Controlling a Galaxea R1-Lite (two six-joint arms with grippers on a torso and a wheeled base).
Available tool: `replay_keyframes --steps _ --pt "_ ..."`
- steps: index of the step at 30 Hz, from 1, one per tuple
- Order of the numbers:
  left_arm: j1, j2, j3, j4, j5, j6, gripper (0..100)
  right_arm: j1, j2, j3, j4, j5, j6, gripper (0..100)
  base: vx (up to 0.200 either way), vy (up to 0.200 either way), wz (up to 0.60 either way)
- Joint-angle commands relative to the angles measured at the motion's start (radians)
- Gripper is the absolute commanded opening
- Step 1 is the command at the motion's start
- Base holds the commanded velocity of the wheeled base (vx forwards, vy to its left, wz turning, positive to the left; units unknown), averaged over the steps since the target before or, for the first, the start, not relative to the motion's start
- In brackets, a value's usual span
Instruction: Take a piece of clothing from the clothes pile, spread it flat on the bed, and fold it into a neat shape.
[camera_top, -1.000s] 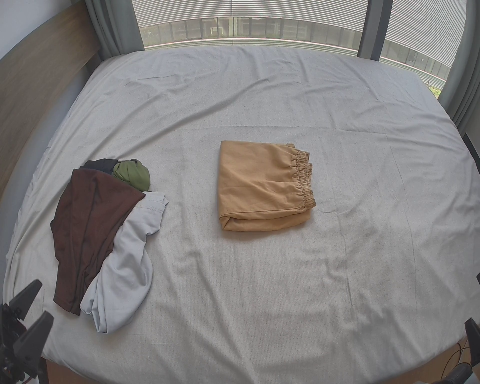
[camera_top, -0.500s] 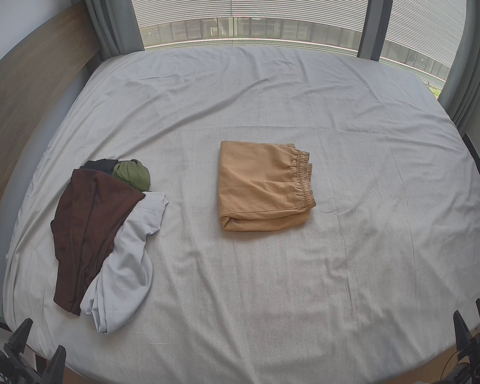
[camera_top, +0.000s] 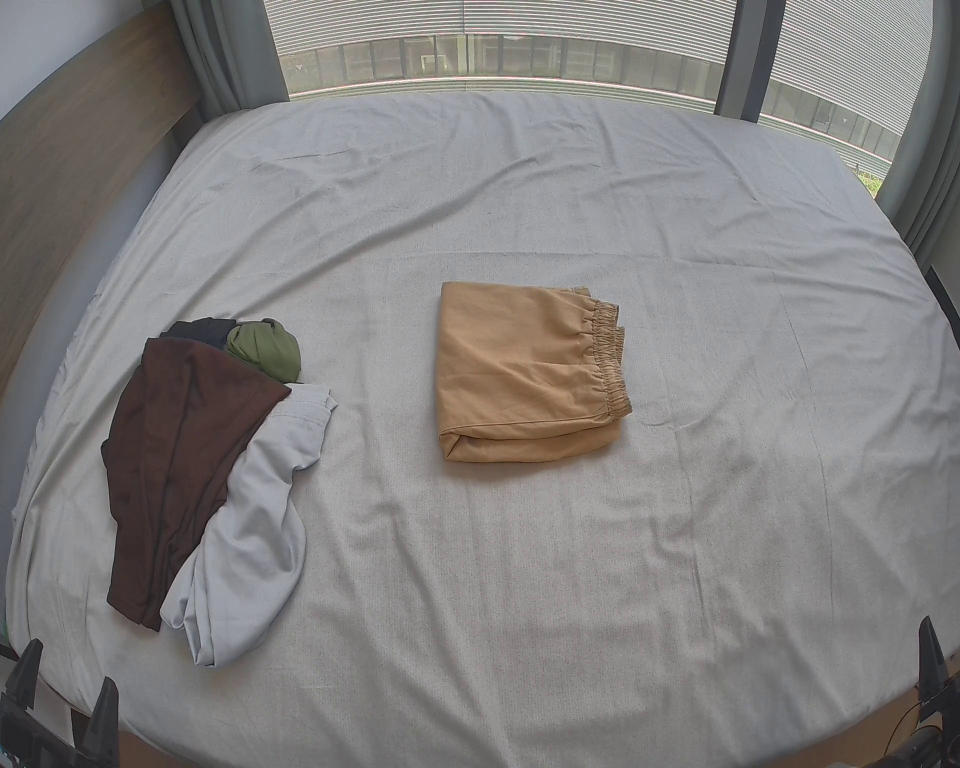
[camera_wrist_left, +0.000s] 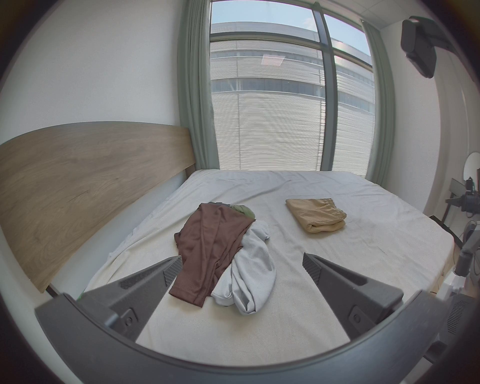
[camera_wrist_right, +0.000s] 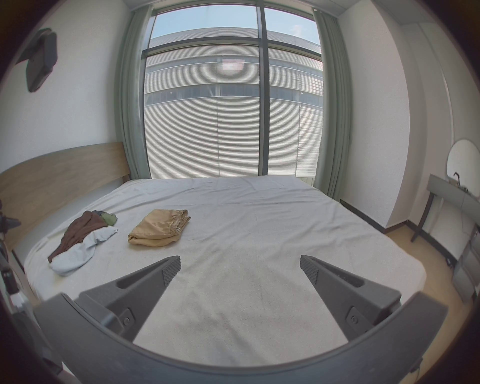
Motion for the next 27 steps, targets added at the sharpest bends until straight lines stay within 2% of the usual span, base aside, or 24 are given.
replay_keyframes --steps 1,3,6,7,8,10,12,14,17,19,21,22,24,27 --pt "-0.001 -0.016 0.018 0.008 0.016 -0.009 100 -0.005 -0.022 0.018 0.000 0.020 -0.024 100 0.000 0.000 0.00" --pt "-0.002 -0.016 0.018 0.008 0.014 -0.015 100 -0.004 -0.022 0.018 0.000 0.084 -0.010 100 0.000 0.000 0.00" --pt "-0.002 -0.016 0.018 0.008 0.014 -0.015 100 -0.005 -0.022 0.018 0.008 0.213 0.087 100 0.000 0.000 0.00" --pt "-0.002 -0.016 0.018 0.008 0.014 -0.015 100 -0.005 -0.022 0.018 0.006 0.224 0.087 100 0.000 0.000 0.00" --pt "-0.002 -0.016 0.018 0.008 0.014 -0.015 100 -0.007 -0.022 0.018 0.006 0.207 0.084 100 0.000 0.000 0.00" --pt "-0.002 -0.016 0.018 0.008 0.014 -0.015 100 -0.005 -0.022 0.018 0.006 0.140 0.071 100 0.000 0.000 0.00" --pt "-0.002 -0.016 0.018 0.008 0.014 -0.015 100 -0.007 -0.022 0.018 0.008 0.140 0.056 100 0.000 0.000 0.00" --pt "-0.002 -0.016 0.018 0.008 0.012 -0.014 100 -0.005 -0.022 0.018 0.012 0.242 0.047 100 0.000 0.000 0.00" --pt "-0.002 -0.016 0.018 0.008 0.011 -0.009 100 -0.007 -0.022 0.015 0.029 0.236 0.039 100 0.000 0.000 0.00" --pt "-0.002 -0.016 0.018 0.008 0.009 -0.009 100 -0.007 -0.022 0.015 0.031 0.204 0.038 100 0.000 0.000 0.00" --pt "-0.002 -0.016 0.018 0.008 0.008 -0.011 100 -0.010 -0.022 0.018 0.057 0.061 -0.013 100 0.000 0.000 0.00" --pt "-0.002 -0.016 0.018 0.008 0.009 -0.011 100 -0.010 -0.022 0.018 0.078 0.043 -0.027 100 0.000 0.000 0.00" --pt "-0.002 -0.016 0.018 0.008 0.009 -0.012 100 -0.007 -0.022 0.018 0.078 0.069 -0.007 100 0.000 0.000 0.00" --pt "-0.002 -0.016 0.018 0.008 0.009 -0.011 100 -0.001 -0.022 0.018 0.066 0.083 -0.033 100 0.000 0.000 0.00"
